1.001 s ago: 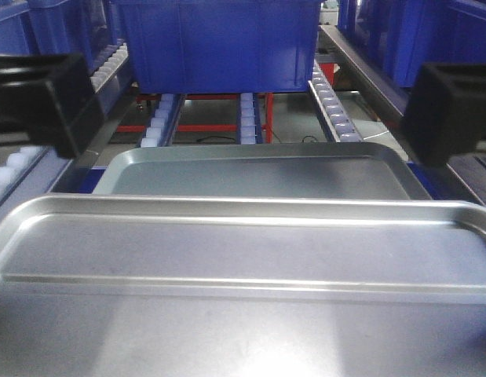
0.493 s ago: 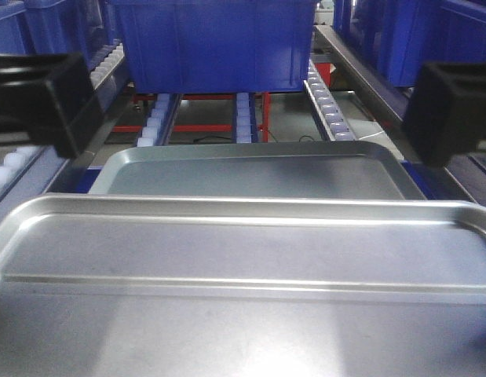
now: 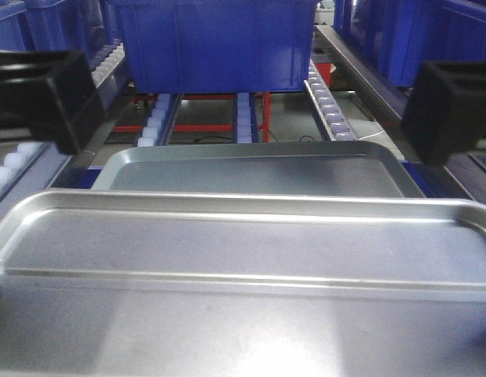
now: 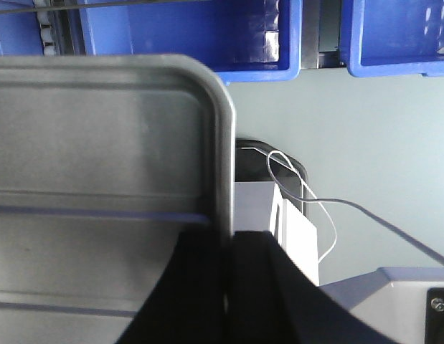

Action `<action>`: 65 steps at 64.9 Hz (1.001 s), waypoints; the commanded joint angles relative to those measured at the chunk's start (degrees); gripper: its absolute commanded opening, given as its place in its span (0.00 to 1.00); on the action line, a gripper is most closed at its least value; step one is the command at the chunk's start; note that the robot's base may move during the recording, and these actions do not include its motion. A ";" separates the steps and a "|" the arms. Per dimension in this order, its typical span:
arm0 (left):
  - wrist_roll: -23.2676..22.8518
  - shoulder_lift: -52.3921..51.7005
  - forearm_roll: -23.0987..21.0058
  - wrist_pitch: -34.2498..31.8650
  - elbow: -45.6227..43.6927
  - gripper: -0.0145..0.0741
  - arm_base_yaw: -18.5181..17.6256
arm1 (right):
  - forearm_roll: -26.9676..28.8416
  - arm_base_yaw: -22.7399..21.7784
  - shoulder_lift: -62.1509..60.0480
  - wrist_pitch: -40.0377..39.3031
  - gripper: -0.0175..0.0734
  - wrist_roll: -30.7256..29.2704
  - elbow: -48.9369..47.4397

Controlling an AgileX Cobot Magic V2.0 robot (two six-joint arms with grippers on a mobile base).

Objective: Grab silver tray and stack on right shelf
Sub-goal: 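Extend both arms and lower the silver tray into the grey tray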

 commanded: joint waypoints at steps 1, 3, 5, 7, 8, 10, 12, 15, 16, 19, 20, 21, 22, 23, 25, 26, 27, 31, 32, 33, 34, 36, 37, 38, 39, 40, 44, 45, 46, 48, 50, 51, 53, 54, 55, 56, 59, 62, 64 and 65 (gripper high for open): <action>0.00 -1.43 5.59 12.75 -1.21 0.05 -0.09 | -4.62 -0.15 -1.25 9.96 0.26 -0.33 -1.25; 0.12 -1.43 5.86 12.62 -1.21 0.05 -0.09 | -4.96 -0.15 -1.25 9.56 0.26 -1.06 -1.25; 1.17 -1.43 5.87 11.98 -1.21 0.05 -0.09 | -5.81 -0.15 -1.25 8.76 0.26 -2.31 -1.25; 2.49 -1.43 5.60 10.61 -1.28 0.05 0.17 | -6.45 -0.20 -1.25 8.02 0.26 -3.71 -1.39; 3.12 -1.43 5.31 9.16 -1.28 0.05 0.47 | -6.76 -0.21 -1.25 7.36 0.26 -4.22 -1.47; 4.25 -1.43 4.41 6.94 -1.42 0.05 1.34 | -7.27 -0.51 -1.25 6.32 0.26 -5.13 -1.69; 5.96 -1.43 3.32 4.30 -1.66 0.05 2.42 | -7.57 -1.26 -1.19 5.25 0.26 -5.82 -2.01; 9.55 -1.43 0.87 -1.37 -1.81 0.05 4.80 | -7.68 -2.98 -1.05 2.87 0.26 -6.71 -2.61; 10.60 -1.43 0.34 -2.95 -1.81 0.05 5.58 | -7.73 -3.62 -0.99 2.15 0.26 -7.10 -2.83; 12.99 -1.29 -0.66 -6.67 -1.81 0.05 8.12 | -7.85 -5.86 -0.90 -0.01 0.26 -7.77 -3.24; 13.52 -1.18 -0.92 -7.57 -1.81 0.05 9.03 | -8.02 -6.70 -0.84 -0.82 0.26 -8.01 -3.35; 13.84 -1.20 -0.93 -8.34 -1.81 0.05 9.93 | -8.15 -7.57 -0.84 -1.67 0.26 -8.44 -3.54; 14.00 -1.16 -0.93 -9.11 -1.81 0.05 10.84 | -8.23 -8.47 -0.84 -2.83 0.26 -8.74 -3.66; 14.24 -0.86 -0.93 -9.49 -1.81 0.05 11.76 | -8.30 -9.40 -0.72 -3.59 0.26 -9.05 -3.78; 15.13 -0.66 -0.93 -10.14 -1.81 0.05 14.12 | -8.61 -11.31 -0.45 -5.09 0.26 -9.92 -4.07; 15.63 -0.55 -0.93 -10.46 -1.81 0.05 15.06 | -8.61 -12.28 -0.39 -5.78 0.26 -10.45 -4.23; 15.92 -0.51 -0.93 -10.89 -1.81 0.05 15.54 | -8.61 -13.27 -0.33 -6.52 0.26 -11.12 -4.35; 19.81 0.40 -1.45 -13.29 -1.81 0.05 19.95 | -8.61 -17.59 0.86 -9.86 0.26 -14.51 -5.03; 20.89 0.64 -1.70 -14.02 -1.81 0.05 20.74 | -8.61 -18.43 1.22 -10.54 0.26 -15.35 -5.24; 22.62 0.85 -1.98 -14.76 -1.81 0.05 21.48 | -8.61 -19.24 1.60 -11.18 0.26 -16.20 -5.43; 23.19 0.96 -2.23 -15.54 -1.81 0.05 21.83 | -8.61 -20.04 1.79 -11.87 0.26 -17.02 -5.64; 25.24 1.72 -2.36 -17.14 -1.81 0.05 23.50 | -8.61 -21.55 2.92 -13.13 0.26 -18.53 -6.11; 26.13 2.04 -2.47 -17.93 -1.81 0.05 24.09 | -8.61 -22.27 3.42 -13.73 0.26 -19.22 -6.36; 27.17 2.37 -2.47 -18.69 -1.81 0.05 24.66 | -8.61 -22.98 3.68 -14.01 0.26 -19.85 -6.67; 27.40 2.55 -2.47 -19.42 -1.81 0.05 24.94 | -8.61 -23.68 4.21 -14.78 0.26 -20.45 -6.96; 27.80 3.17 -2.47 -20.13 -1.81 0.05 25.49 | -8.61 -24.36 5.10 -15.24 0.26 -21.00 -7.31; 28.87 4.85 -2.88 -21.97 -2.34 0.05 27.48 | -8.61 -26.83 7.31 -16.59 0.26 -23.03 -8.93; 29.06 5.68 -3.05 -22.18 -2.70 0.05 27.93 | -8.61 -27.39 8.33 -16.85 0.26 -23.41 -9.41; 29.39 6.26 -3.31 -22.33 -2.99 0.05 28.53 | -8.61 -27.90 9.01 -17.03 0.26 -23.78 -9.93; 30.12 7.13 -3.69 -22.71 -3.52 0.05 29.08 | -8.61 -28.81 10.05 -17.30 0.26 -24.32 -11.00; 30.89 8.69 -3.77 -23.14 -4.51 0.05 29.67 | -8.61 -29.58 11.82 -17.83 0.26 -24.73 -12.04; 31.45 9.31 -3.77 -23.28 -4.95 0.05 29.99 | -8.61 -29.92 12.53 -18.13 0.26 -24.91 -12.51; 33.26 10.63 -3.77 -23.70 -5.89 0.05 30.28 | -8.61 -30.48 13.91 -18.86 0.26 -25.27 -13.45; 34.19 11.30 -3.77 -23.84 -6.36 0.05 30.36 | -8.61 -30.76 14.60 -19.19 0.26 -25.36 -13.87; 35.18 11.95 -3.77 -24.12 -6.88 0.05 30.52 | -8.61 -30.95 15.29 -19.57 0.26 -25.53 -14.47; 36.64 12.94 -3.77 -24.52 -7.65 0.05 30.51 | -8.61 -31.14 16.30 -20.09 0.26 -25.65 -14.80; 38.60 15.30 -3.77 -25.32 -9.54 0.05 30.63 | -8.86 -31.14 18.48 -21.15 0.26 -25.70 -15.80; 38.87 17.35 -3.77 -25.70 -11.27 0.05 30.71 | -8.86 -31.14 20.10 -21.82 0.26 -25.70 -16.36; 38.87 18.70 -4.19 -25.83 -12.41 0.05 30.84 | -8.86 -31.14 21.10 -22.17 0.26 -25.70 -16.63; 38.87 19.36 -4.48 -25.83 -12.98 0.05 30.84 | -8.86 -31.14 21.56 -22.30 0.26 -25.70 -16.75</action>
